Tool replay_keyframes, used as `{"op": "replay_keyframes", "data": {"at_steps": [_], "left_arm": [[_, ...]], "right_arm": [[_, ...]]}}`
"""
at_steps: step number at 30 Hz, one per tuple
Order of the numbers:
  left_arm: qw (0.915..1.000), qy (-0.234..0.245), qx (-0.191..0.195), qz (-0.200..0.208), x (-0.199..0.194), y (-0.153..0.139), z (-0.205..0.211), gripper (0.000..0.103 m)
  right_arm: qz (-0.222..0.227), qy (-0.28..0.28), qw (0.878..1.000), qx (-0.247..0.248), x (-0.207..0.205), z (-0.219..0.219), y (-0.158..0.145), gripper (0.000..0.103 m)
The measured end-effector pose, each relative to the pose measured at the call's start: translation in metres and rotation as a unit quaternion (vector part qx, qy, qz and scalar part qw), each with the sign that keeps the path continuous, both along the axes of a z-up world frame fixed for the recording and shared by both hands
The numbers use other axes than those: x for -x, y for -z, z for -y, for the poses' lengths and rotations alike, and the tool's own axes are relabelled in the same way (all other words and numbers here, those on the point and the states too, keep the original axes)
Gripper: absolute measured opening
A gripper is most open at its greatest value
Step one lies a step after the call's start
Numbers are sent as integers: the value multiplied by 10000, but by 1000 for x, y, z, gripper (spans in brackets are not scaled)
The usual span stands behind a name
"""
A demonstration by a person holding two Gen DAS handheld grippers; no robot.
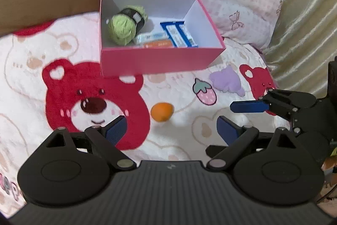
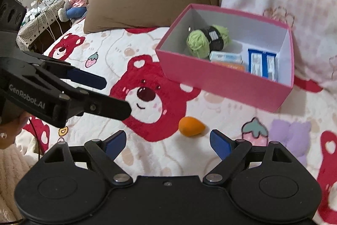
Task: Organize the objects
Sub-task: 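Move the left tool toward the orange makeup sponge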
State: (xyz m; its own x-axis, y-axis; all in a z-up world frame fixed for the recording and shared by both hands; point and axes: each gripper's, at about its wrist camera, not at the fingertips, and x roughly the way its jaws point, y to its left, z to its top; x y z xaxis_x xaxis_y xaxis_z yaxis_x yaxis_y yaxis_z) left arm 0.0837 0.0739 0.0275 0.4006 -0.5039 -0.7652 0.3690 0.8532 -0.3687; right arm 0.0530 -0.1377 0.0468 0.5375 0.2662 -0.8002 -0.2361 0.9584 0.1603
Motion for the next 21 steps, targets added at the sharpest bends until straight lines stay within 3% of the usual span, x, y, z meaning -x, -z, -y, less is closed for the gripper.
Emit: {"op": "replay_keyframes", "data": {"at_steps": [6, 12, 16, 21], "left_arm": [[9994, -268, 129, -196, 2, 30, -6, 91], [9995, -235, 185, -104, 2, 52, 0, 91], [9994, -235, 202, -156, 0, 65, 7, 91], [9994, -260, 106, -209, -3, 78, 15, 91]], "right_arm": [[-98, -343, 9987, 352, -2, -15, 20, 89], [-38, -249, 9996, 110, -5, -15, 45, 89], [168, -102, 9998, 77, -6, -12, 64, 89], [522, -121, 9975, 468, -8, -13, 86, 88]]}}
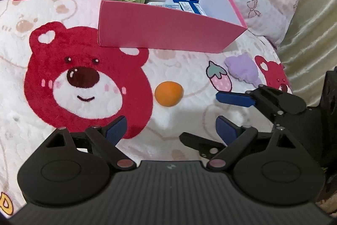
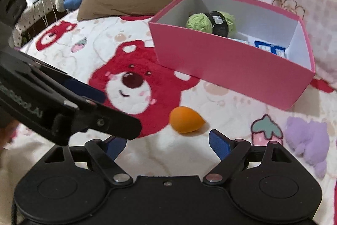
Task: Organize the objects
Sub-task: 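Move the left tool toward the orange makeup sponge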
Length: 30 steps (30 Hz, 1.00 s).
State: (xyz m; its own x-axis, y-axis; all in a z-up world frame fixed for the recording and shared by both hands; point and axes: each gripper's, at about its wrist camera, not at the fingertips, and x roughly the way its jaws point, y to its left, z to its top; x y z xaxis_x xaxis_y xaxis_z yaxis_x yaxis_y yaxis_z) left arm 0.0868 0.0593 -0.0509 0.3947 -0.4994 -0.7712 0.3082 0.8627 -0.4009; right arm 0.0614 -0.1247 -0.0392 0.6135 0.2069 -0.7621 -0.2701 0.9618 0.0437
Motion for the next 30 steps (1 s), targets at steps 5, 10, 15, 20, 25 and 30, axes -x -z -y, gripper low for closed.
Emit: {"op": "replay_keyframes", "data": {"at_steps": [5, 10, 15, 20, 25, 30], "left_arm": [[9999, -71, 4, 135, -5, 9, 4, 91], [9996, -110, 11, 247, -14, 18, 10, 89], [9997, -90, 80, 222, -22, 30, 16, 89], [9997, -89, 108, 223, -22, 40, 17, 88], [9989, -6, 96, 449, -24, 42, 20, 83], [9993, 62, 268, 271, -23, 47, 16, 78]], "right_arm": [[81, 6, 9998, -200, -3, 6, 18, 87], [266, 207, 9985, -420, -7, 12, 35, 87], [287, 340, 9971, -613, -14, 19, 48, 86], [314, 393, 9958, -767, -21, 22, 57, 81], [357, 313, 9960, -751, -23, 23, 63, 77], [344, 302, 9972, -592, -25, 23, 65, 75]]}}
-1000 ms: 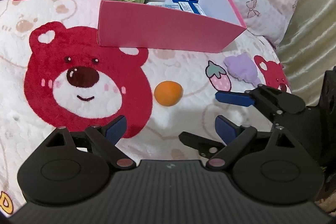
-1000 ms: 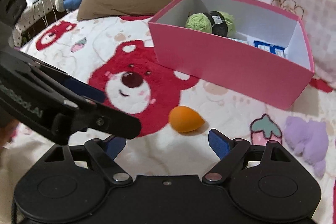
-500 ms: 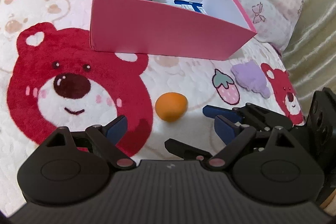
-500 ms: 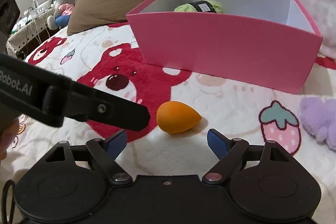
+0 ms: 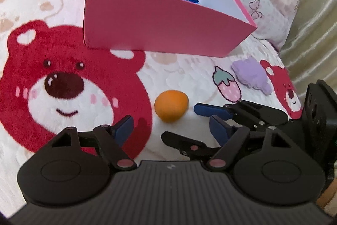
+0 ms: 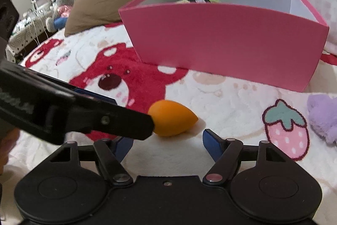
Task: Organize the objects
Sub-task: 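Move the left tool toward the orange makeup sponge, then close the left tool on the orange makeup sponge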
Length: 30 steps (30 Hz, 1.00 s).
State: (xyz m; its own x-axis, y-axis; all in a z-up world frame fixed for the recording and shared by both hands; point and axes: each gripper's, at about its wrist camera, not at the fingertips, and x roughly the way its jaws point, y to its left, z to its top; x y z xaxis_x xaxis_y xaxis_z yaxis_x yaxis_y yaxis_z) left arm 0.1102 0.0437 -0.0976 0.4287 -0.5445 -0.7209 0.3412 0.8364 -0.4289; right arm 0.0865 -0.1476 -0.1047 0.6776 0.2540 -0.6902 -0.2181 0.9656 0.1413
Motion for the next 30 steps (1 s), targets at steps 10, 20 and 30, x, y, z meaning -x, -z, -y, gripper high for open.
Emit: {"op": "replay_keyframes", "data": {"at_steps": [10, 20, 30], "left_arm": [[9997, -16, 201, -134, -11, 17, -4, 60], [9988, -56, 495, 17, -23, 25, -6, 46], [9991, -36, 378, 208, -26, 26, 0, 31]], "right_arm": [[80, -47, 9999, 112, -3, 3, -2, 74], [269, -57, 9996, 65, -9, 6, -3, 58], [258, -97, 9996, 32, -15, 7, -7, 56]]}}
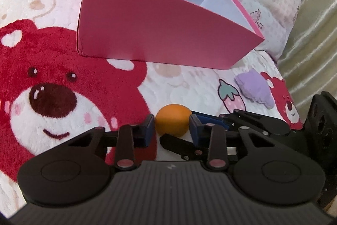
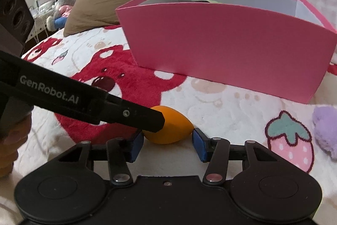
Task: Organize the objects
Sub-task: 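Close the left tool on the orange makeup sponge, then lift the sponge with the left tool and carry it over the pink box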
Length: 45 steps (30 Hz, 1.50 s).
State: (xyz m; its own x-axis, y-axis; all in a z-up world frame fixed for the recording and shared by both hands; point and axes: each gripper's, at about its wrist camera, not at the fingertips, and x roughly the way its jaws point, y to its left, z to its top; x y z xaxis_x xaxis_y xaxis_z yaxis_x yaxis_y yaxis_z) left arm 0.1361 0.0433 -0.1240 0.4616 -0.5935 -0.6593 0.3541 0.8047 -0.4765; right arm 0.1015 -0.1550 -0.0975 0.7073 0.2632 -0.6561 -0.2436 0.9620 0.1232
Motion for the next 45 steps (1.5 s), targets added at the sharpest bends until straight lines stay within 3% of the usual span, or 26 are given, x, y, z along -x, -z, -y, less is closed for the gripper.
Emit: {"op": "replay_keyframes", "data": {"at_steps": [8, 9, 22, 34, 45], "left_arm": [[9994, -105, 188, -258, -4, 0, -2, 30], [9994, -109, 186, -265, -3, -1, -2, 30], [9990, 12, 64, -431, 4, -31, -1, 32], [9995, 227, -102, -195, 18, -79, -10, 32], [9995, 234, -167, 101, 35, -110, -12, 33]], "right_arm": [[71, -109, 9997, 182, -1, -5, -7, 55], [-69, -280, 9995, 91, -2, -4, -9, 55], [37, -309, 9990, 332, 2, -10, -45, 56], [422, -403, 9964, 607, 23, -21, -99, 56], [590, -289, 9941, 859, 34, -35, -124, 57]]}}
